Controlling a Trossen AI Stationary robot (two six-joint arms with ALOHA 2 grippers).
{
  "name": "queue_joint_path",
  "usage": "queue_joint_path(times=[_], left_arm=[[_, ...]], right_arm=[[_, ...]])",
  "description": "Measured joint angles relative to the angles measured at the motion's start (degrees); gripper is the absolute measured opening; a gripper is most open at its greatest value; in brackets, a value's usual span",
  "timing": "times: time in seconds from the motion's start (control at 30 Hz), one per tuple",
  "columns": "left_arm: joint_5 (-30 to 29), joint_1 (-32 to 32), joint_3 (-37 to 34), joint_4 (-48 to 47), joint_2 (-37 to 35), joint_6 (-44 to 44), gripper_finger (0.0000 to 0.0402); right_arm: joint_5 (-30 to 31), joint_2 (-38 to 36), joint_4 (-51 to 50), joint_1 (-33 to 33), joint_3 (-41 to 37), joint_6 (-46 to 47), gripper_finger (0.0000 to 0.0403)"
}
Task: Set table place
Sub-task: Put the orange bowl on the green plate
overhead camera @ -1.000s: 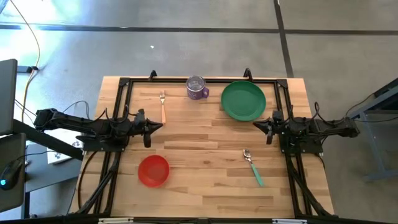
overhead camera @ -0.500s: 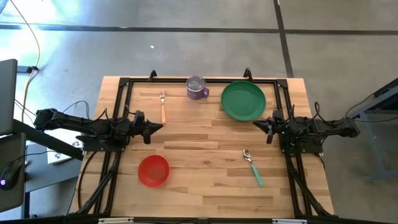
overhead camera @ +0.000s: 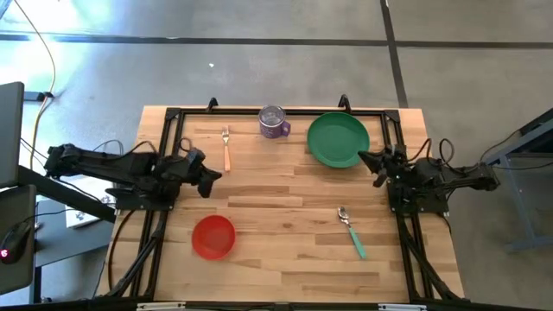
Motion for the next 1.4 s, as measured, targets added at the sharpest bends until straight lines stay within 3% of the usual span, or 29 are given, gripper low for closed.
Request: queue_joint_path(times=[0.17,0.3,0.43,0.63,0.9,1.17,1.4], left_arm=[[0.3,0.0,15.7,-22.2,13.6,0.5,0.0],[4.9,0.0,21.4,-27.2,21.6,0.6,0.0],[8.7,0.0,22.0,-27.0,25.5,0.0,0.0],[14.8,-0.2,22.0,-27.4,27.9,-1.0,0.0006],[16.5,-3.8,22.0,-31.0,27.8,4.2,0.0085],[16.4,-7.8,22.0,-31.6,28.2,8.1,0.0192],[16.4,-13.3,22.0,-31.1,32.3,12.2,0.0213]], right_arm=[[1.2,2.4,1.1,0.0,0.1,2.7,0.0],[1.1,8.9,1.0,0.0,3.2,6.1,0.0],[1.0,19.3,-2.7,-0.1,11.4,4.3,0.0],[-1.0,33.7,-21.8,-3.2,29.8,0.6,0.0003],[-1.2,44.3,-37.4,-7.3,47.3,-5.5,0.004],[-2.9,46.7,-38.3,-7.6,49.2,-7.2,0.007],[-3.6,47.7,-39.3,-7.6,47.9,-4.8,0.0072]])
